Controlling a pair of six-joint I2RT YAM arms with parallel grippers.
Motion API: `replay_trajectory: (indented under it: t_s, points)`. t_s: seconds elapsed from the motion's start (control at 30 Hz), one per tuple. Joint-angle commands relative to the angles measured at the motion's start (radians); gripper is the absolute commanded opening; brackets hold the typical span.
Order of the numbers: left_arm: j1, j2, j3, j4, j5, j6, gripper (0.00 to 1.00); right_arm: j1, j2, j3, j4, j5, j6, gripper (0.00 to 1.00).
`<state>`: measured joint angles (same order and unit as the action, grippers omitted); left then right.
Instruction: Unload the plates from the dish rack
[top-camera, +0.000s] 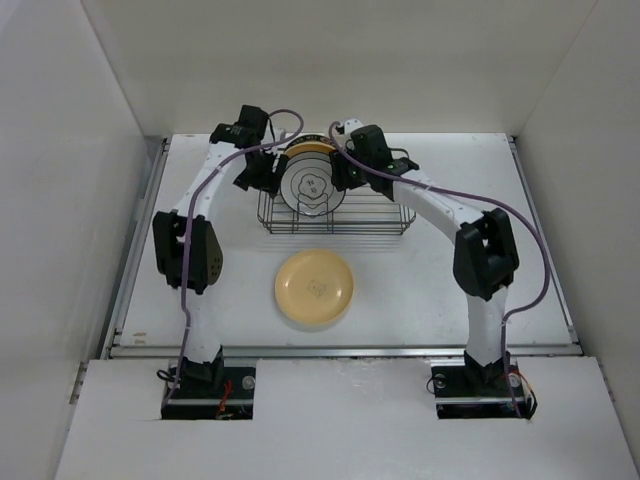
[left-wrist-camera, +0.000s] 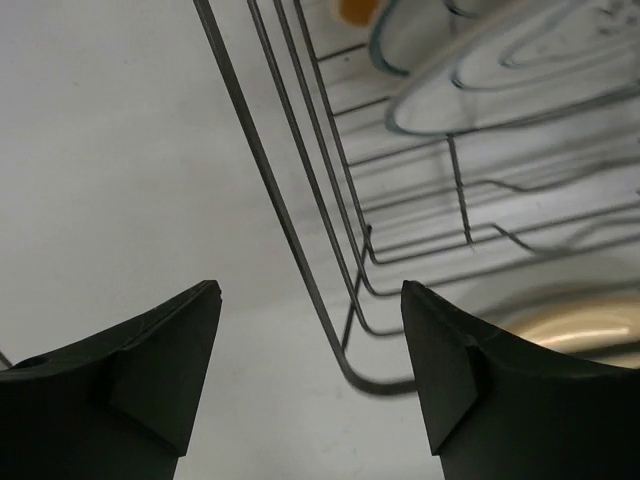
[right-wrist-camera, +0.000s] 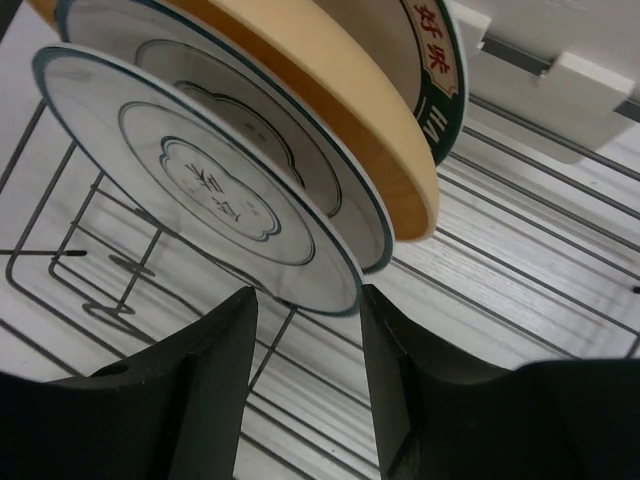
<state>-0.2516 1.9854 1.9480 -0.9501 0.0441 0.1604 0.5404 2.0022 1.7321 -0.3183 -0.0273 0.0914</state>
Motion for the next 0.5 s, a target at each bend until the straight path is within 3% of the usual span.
replay_trajectory:
  t_s: [0.0, 0.13, 0.23, 0.27, 0.37, 0.47]
  points:
    - [0.035, 0.081, 0.055, 0.008, -0.076, -0.091, 0.69, -0.003, 0.046, 0.116, -0.017, -0.023, -0.022, 0.51]
    - [0.049, 0.127, 0.065, 0.037, -0.067, -0.100, 0.64, -0.003, 0.085, 0.150, -0.018, -0.002, -0.032, 0.48]
    - [0.058, 0.139, 0.055, 0.037, -0.040, -0.101, 0.55, -0.003, 0.109, 0.176, -0.018, -0.002, -0.041, 0.45]
    - [0.058, 0.150, 0.055, 0.037, -0.011, -0.101, 0.46, -0.003, 0.119, 0.176, -0.018, -0.002, -0.041, 0.41]
    - [0.058, 0.161, 0.055, 0.028, 0.010, -0.101, 0.34, -0.003, 0.119, 0.185, -0.018, -0.002, -0.050, 0.41]
    - [0.058, 0.171, 0.055, 0.008, 0.010, -0.101, 0.15, -0.003, 0.119, 0.185, -0.018, 0.007, -0.071, 0.41]
